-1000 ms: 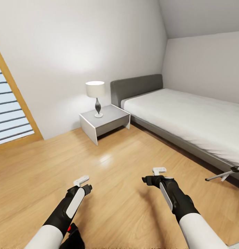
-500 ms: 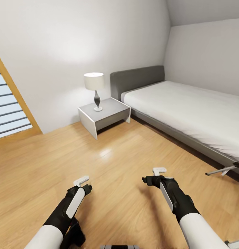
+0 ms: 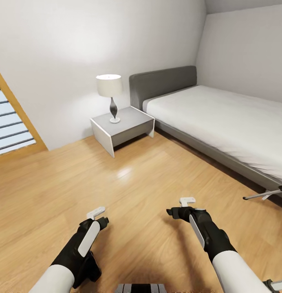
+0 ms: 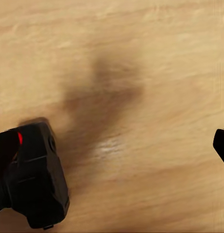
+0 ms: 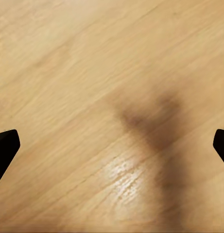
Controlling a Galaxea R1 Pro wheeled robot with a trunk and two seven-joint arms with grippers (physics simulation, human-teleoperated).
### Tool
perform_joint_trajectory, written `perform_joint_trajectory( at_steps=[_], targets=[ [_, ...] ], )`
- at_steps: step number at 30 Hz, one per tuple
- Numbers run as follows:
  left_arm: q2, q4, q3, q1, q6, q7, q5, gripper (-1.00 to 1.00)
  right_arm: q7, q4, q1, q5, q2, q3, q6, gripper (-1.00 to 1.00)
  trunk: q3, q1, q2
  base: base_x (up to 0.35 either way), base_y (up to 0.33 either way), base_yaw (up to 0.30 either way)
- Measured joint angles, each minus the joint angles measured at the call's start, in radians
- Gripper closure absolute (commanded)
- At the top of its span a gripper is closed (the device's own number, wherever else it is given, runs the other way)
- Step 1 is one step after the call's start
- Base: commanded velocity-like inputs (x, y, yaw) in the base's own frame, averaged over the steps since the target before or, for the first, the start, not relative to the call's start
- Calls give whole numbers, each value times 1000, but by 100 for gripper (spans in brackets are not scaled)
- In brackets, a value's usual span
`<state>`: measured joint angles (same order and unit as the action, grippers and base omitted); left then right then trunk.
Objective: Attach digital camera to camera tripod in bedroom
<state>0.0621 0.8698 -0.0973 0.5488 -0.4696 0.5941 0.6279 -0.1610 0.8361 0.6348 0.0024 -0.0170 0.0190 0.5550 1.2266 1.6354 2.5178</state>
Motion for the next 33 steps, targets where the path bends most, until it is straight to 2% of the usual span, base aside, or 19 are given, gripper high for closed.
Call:
perform_joint_trajectory(
  at_steps=[33],
  targets=[
    [3,4,0,0,0,0,0,-100,-5,0,0,2,-1,1,-1,-100,128,15,8,0,0,0]
  ],
)
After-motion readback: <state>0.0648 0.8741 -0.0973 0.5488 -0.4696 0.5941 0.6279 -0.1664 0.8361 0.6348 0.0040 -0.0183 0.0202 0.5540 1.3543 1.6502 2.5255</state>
